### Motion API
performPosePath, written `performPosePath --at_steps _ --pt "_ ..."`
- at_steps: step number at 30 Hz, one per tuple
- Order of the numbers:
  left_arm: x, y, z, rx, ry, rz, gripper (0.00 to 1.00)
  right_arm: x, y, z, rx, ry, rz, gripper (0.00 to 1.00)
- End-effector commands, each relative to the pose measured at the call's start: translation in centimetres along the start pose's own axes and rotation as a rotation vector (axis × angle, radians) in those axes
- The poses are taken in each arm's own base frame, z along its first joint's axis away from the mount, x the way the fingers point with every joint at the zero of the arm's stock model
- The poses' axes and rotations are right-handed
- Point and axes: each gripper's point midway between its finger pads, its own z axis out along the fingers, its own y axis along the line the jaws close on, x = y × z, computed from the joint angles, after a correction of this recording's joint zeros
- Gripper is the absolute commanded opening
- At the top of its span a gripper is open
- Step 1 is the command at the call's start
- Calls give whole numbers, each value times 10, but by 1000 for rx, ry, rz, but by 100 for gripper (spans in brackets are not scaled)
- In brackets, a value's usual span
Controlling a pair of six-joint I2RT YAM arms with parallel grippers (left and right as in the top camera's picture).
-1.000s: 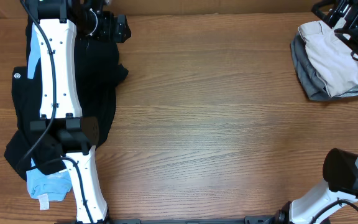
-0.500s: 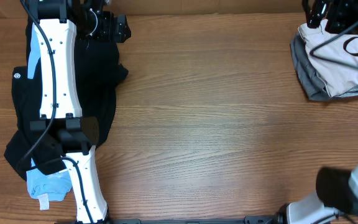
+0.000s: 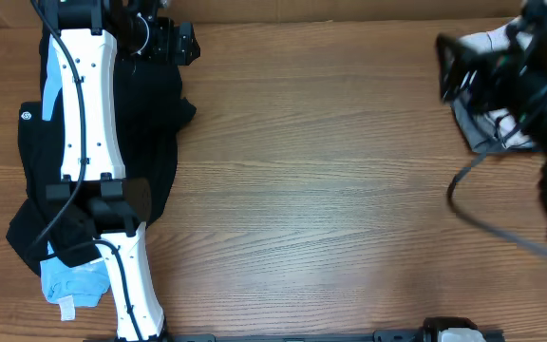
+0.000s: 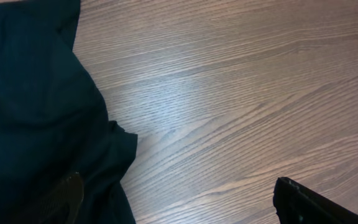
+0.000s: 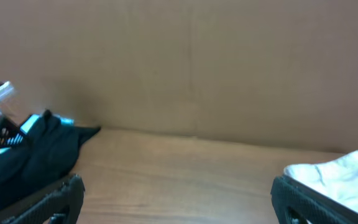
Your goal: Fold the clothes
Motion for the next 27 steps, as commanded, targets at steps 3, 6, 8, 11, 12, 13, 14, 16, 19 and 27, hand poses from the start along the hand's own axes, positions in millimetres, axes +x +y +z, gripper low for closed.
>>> performPosePath --at_steps 3,6,8,11,12,13,14,16,19,27 --pt "-4 -5 -5 -6 -18 18 100 57 10 -16 -10 -49 32 100" --pt "-4 -5 -5 -6 -18 18 100 89 13 -23 -12 -102 54 100" --pt "-4 -5 -5 -6 -18 18 100 109 15 -28 -19 -140 51 100" --pt "-4 -5 -5 -6 -18 18 99 143 17 -32 -27 -191 61 100" --pt "-4 -5 -5 -6 -18 18 100 153 17 -33 -23 -202 80 100" --pt "-4 -5 -5 -6 -18 18 100 163 15 -33 -16 -211 105 100" --pt "-4 -5 -5 -6 -18 18 100 173 14 -33 -7 -221 130 100" --pt "-4 -5 -5 -6 -18 18 100 192 12 -34 -1 -235 158 100" --pt "-4 -5 -5 -6 -18 18 100 214 12 -33 -6 -245 158 100" --pt "-4 -5 -5 -6 -18 18 100 252 9 -25 -3 -246 158 100"
